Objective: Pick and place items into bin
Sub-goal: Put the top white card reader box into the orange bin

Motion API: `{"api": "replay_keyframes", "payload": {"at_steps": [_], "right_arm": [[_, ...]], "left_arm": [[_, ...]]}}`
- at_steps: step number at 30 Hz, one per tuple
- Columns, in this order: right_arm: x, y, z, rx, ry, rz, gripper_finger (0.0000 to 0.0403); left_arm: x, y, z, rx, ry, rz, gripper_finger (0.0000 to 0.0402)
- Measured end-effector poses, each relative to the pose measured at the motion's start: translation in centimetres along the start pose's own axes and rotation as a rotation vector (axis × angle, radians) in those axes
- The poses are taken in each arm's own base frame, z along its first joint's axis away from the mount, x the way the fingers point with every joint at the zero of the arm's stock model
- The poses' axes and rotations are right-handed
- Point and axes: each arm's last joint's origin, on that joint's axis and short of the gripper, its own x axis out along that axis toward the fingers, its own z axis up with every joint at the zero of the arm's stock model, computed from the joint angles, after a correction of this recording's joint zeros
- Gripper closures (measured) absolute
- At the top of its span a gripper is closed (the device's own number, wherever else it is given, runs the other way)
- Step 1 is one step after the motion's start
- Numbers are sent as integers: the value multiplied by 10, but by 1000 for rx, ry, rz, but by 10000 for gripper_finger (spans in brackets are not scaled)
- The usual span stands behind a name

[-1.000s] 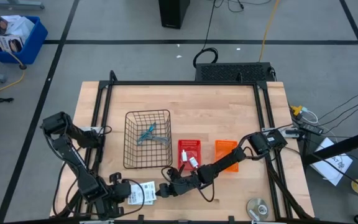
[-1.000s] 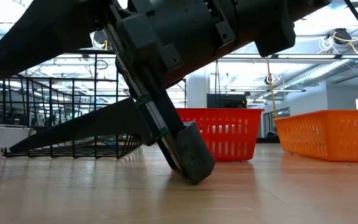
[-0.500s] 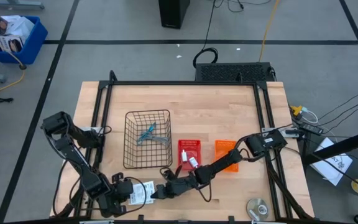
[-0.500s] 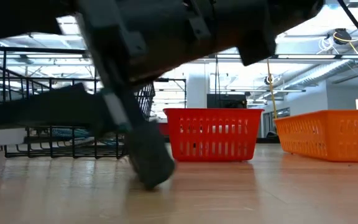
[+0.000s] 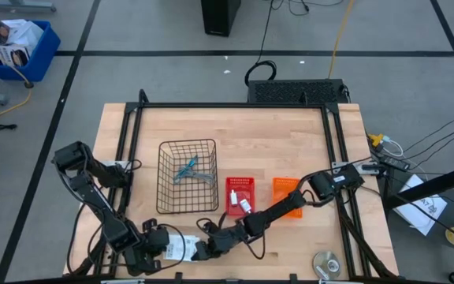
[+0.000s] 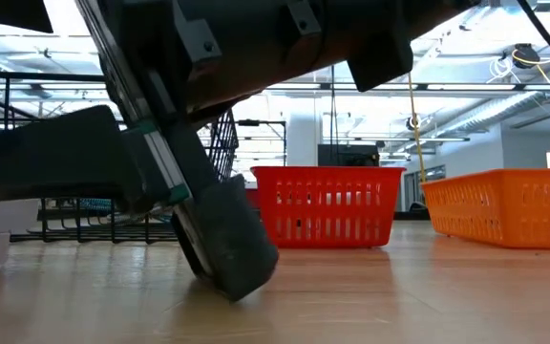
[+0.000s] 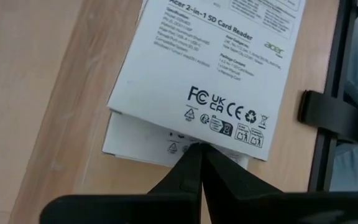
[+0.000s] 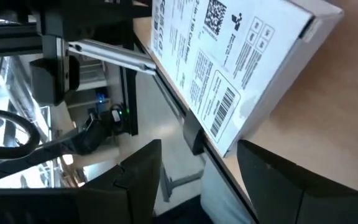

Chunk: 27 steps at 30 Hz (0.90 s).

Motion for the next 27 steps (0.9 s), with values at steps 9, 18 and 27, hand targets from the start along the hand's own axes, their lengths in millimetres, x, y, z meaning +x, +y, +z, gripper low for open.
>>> {"api": "replay_keyframes", "payload": {"at_steps": [9, 18, 27], "right_arm": [[0, -6, 2, 26, 80, -61, 197], [-1, -14, 4, 24, 117, -148, 197], [-2, -13, 12, 1, 66, -141, 197]], "left_arm": [[0, 0, 1, -6, -11, -2, 385], [0, -1, 2, -6, -12, -7, 397], [0, -6, 4, 9, -27, -62, 393]]}}
